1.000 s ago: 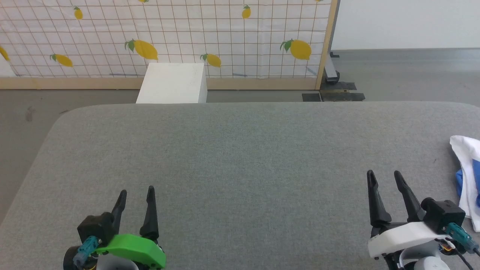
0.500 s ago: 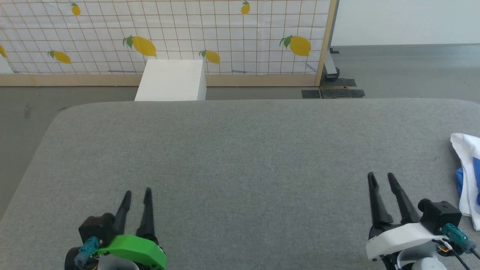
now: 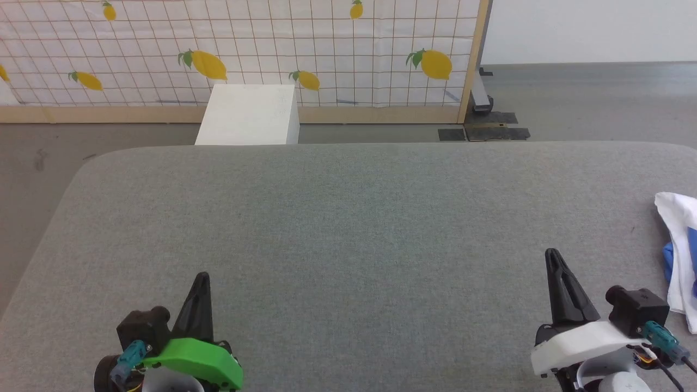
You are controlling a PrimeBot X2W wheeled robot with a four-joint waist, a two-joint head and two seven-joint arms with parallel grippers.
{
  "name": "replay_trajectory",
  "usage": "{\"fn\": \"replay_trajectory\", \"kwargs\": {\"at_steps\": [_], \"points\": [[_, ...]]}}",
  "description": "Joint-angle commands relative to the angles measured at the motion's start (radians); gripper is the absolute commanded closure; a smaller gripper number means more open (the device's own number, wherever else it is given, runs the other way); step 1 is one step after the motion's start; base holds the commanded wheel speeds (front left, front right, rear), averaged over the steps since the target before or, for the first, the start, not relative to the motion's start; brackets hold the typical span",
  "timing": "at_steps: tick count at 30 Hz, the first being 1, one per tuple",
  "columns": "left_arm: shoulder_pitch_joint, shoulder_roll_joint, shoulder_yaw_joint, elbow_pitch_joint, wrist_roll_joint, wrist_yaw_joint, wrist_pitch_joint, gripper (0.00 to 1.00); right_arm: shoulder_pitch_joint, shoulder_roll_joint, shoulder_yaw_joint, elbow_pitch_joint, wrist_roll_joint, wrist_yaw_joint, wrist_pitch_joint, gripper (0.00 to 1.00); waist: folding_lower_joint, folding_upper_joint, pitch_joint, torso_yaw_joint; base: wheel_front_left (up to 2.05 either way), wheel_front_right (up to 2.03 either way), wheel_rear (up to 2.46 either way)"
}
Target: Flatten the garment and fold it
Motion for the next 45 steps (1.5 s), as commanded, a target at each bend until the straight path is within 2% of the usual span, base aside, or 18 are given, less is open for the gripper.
{"fn": "replay_trajectory", "kwargs": {"at_steps": [1,45], "points": [[0.0,-0.005,0.006,-0.006,0.014,0.0,0.006,1.0,0.003,0.0,0.002,-0.009,-0.012,0.0,0.007,1.0,0.0001,0.0006,0.001,0.0,0.0,0.0,0.0],[0.001,-0.038,0.042,-0.078,0.138,-0.001,0.088,1.0,0.015,0.001,0.012,-0.099,-0.092,-0.001,0.096,1.0,0.0001,0.0026,0.017,0.008,0.0,0.0,0.0]]}}
